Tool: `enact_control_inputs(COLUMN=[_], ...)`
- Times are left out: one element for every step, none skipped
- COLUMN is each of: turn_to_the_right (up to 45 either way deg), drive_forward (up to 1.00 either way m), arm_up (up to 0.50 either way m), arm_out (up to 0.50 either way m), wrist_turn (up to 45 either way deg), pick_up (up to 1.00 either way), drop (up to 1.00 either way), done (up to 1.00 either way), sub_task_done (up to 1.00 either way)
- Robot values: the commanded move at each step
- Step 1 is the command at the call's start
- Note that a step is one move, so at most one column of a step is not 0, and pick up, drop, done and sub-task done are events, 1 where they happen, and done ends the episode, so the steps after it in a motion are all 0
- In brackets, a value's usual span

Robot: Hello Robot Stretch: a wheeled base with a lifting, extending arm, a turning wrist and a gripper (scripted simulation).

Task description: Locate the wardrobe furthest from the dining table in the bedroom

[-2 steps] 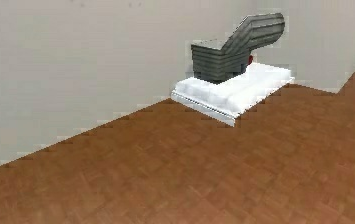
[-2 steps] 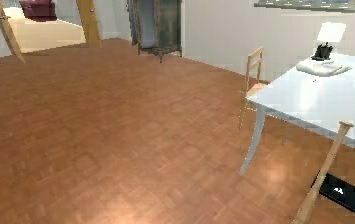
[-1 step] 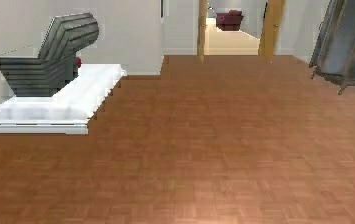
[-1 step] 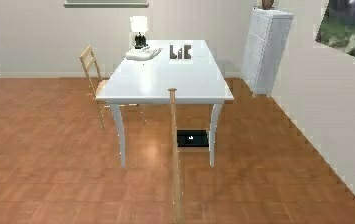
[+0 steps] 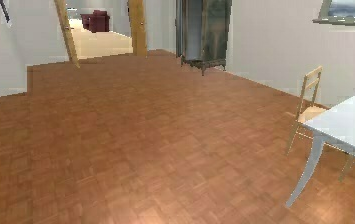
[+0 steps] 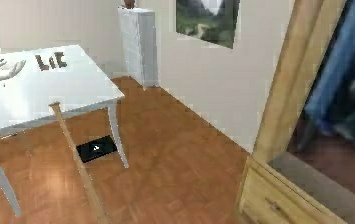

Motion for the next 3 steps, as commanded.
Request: enact_control_inputs(turn_to_the_right=[0.0, 0.0, 0.0], drive_forward=[1.0, 1.0, 1.0], arm_up=[0.0, 0.0, 0.0], arm_out=[0.0, 0.0, 0.0], wrist_turn=[0.0, 0.0, 0.0], pick_up=[0.0, 0.0, 0.0], drop=[0.0, 0.0, 0.0], done=[0.0, 0.0, 0.0], sub_task_done=[0.0, 0.0, 0.0])
